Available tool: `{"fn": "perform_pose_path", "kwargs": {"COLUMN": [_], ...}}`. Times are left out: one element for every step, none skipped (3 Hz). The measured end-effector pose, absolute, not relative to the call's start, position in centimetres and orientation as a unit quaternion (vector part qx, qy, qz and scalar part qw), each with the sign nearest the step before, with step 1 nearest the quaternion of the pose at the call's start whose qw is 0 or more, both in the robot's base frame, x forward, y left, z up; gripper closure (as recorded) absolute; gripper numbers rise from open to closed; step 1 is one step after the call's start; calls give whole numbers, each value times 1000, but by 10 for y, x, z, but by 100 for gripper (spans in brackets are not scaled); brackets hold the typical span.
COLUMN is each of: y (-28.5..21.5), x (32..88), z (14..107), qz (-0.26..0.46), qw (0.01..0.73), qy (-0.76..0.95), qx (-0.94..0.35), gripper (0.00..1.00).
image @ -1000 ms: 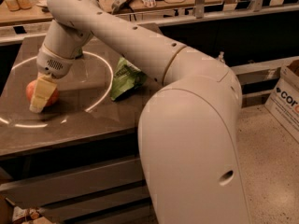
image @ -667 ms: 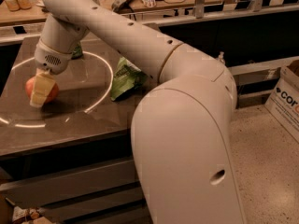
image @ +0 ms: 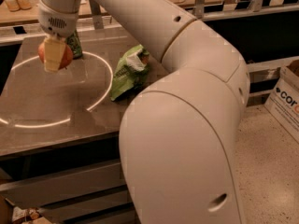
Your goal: Move apple near green rice chip bag
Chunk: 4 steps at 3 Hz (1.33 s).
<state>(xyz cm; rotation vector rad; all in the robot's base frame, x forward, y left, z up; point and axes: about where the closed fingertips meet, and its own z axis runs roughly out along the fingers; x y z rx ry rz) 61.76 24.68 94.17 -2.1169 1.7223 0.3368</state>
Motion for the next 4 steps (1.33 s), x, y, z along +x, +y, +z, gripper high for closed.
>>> {"fn": "perform_pose_path", "kwargs": {"y": [226, 232, 214, 183], "x": [635, 657, 670, 676], "z": [935, 901, 868, 854], "qz": [86, 81, 89, 87], "qw": [171, 148, 120, 101], "qy": [626, 623, 647, 679], "qx": [-756, -764, -748, -722], "gripper": [100, 100, 82, 59]}}
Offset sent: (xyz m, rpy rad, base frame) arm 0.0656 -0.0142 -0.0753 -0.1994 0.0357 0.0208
